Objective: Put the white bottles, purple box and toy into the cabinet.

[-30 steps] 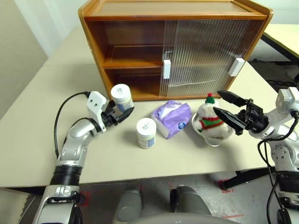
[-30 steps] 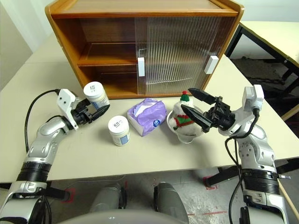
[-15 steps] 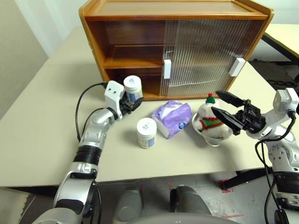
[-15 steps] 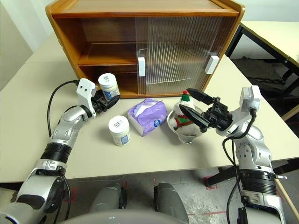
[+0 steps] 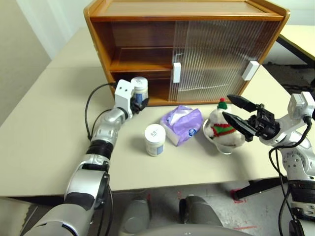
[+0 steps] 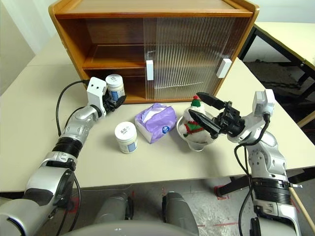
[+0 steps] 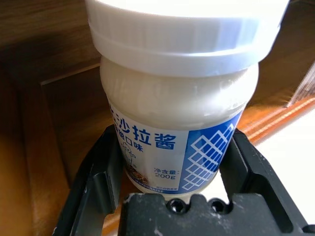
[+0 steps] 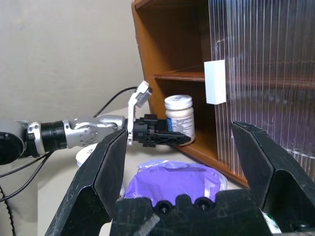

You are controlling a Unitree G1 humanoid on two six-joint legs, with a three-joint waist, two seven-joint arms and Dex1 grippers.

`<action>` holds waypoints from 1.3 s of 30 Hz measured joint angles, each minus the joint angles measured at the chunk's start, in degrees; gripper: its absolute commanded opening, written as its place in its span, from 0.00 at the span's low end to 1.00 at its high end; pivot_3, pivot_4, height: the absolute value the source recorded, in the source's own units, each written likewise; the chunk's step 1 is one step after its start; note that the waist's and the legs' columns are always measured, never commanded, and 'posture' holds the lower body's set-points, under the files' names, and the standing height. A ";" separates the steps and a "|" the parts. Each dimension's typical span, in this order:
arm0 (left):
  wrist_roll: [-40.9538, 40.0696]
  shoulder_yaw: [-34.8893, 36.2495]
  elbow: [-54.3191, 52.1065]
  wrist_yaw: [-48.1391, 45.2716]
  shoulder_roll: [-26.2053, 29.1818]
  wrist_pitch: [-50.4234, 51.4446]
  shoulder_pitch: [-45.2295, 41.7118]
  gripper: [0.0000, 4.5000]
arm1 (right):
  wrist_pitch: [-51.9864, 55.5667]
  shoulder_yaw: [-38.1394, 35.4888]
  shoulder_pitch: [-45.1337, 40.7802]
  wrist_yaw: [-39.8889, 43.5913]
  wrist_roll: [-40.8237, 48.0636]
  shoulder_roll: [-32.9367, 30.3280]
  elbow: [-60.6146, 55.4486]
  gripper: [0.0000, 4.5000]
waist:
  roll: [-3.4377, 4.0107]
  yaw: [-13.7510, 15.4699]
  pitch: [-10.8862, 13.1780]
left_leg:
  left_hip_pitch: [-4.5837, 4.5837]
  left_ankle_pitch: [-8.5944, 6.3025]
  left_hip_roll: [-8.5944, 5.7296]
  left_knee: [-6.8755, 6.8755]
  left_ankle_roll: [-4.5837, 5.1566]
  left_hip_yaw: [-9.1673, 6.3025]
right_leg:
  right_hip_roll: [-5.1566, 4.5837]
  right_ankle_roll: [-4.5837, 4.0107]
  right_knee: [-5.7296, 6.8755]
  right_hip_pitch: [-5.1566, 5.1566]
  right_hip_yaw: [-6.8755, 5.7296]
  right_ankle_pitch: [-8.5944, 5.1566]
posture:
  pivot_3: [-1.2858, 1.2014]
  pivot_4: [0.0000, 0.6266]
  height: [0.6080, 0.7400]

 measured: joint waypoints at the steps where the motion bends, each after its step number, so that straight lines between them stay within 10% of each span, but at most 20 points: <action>1: 0.25 -0.01 1.59 0.30 -0.15 -0.27 -1.05 0.69 | 0.00 -0.01 0.00 0.00 0.00 -0.08 0.00 1.00 | 0.00 -0.02 0.00 | 0.00 0.00 -0.01 0.00 0.00 0.00 | 0.00 0.00 0.00 0.00 0.00 0.00 | 0.56 0.00 1.00; 39: 1.88 2.86 23.98 8.26 -4.46 -7.52 -13.43 0.69 | 4.67 0.98 2.45 -1.66 0.71 -2.86 -4.54 1.00 | -0.15 -0.47 0.06 | -0.09 -0.03 -0.23 0.07 -0.05 -0.03 | -0.04 0.14 0.01 -0.02 0.01 0.05 | 0.55 0.00 1.00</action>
